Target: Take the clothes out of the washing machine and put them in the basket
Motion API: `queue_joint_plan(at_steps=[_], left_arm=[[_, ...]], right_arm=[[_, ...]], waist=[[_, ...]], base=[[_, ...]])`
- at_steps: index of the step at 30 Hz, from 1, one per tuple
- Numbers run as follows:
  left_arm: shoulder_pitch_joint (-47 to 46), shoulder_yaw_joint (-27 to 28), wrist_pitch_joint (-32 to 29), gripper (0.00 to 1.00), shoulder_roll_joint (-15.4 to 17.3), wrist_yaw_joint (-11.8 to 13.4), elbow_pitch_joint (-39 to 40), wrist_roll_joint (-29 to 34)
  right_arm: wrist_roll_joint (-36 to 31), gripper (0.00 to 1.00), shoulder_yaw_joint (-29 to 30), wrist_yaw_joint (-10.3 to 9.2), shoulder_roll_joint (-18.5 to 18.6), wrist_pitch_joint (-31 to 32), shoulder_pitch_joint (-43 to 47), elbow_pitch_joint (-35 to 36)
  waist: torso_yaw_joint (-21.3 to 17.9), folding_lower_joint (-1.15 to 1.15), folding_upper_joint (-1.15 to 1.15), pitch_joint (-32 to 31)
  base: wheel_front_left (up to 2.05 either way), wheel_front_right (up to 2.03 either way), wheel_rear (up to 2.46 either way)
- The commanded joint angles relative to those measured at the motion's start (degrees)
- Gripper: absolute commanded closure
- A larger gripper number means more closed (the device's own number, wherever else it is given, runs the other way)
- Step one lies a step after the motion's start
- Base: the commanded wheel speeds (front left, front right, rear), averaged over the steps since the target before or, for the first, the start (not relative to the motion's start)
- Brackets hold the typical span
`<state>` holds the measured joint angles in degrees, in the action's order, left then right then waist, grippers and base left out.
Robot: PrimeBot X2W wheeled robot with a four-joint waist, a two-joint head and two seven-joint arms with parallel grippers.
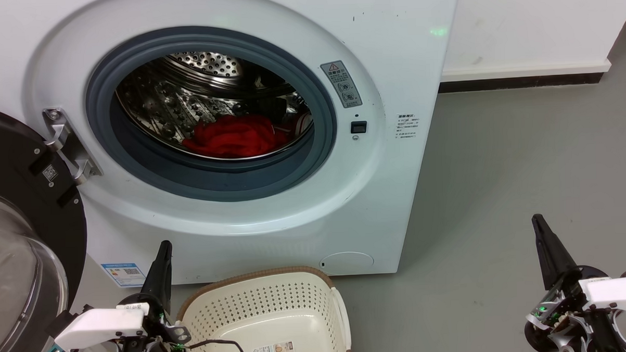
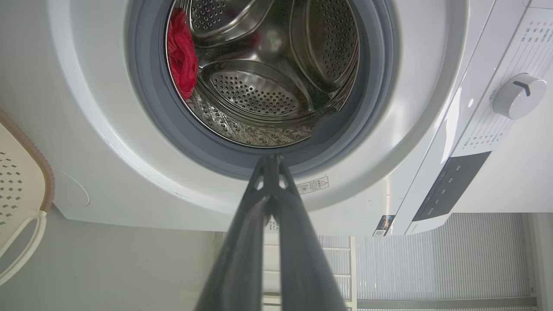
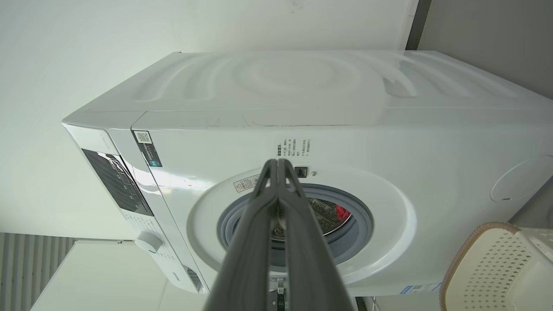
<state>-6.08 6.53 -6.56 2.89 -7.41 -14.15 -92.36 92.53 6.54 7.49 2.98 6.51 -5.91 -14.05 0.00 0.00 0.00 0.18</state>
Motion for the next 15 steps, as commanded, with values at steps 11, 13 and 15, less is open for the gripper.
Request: queue_joint_plan(at_steps=[11, 13, 15], left_arm=[[-0.41, 0.04, -0.03, 1.0, -0.04, -0.28, 0.09, -0.09], [-0.41, 0.04, -0.03, 1.0, -0.04, -0.28, 0.09, -0.09], [-0.41, 0.04, -0.03, 1.0, -0.04, -0.28, 0.09, -0.09]], right_arm=[[-0.3, 1.0, -0.05, 0.0, -0.19, -0.01, -0.74, -0.06], [-0.3, 1.0, -0.05, 0.0, -0.19, -0.01, -0.74, -0.06], [-0.31, 1.0, -0.05, 0.0, -0.19, -0.01, -0.74, -0.06]], waist=[[0.0, 0.0, 0.0, 0.0], [0.0, 0.0, 0.0, 0.0], [0.0, 0.0, 0.0, 0.0]], base=[[0.0, 0.0, 0.0], [0.0, 0.0, 0.0], [0.0, 0.0, 0.0]])
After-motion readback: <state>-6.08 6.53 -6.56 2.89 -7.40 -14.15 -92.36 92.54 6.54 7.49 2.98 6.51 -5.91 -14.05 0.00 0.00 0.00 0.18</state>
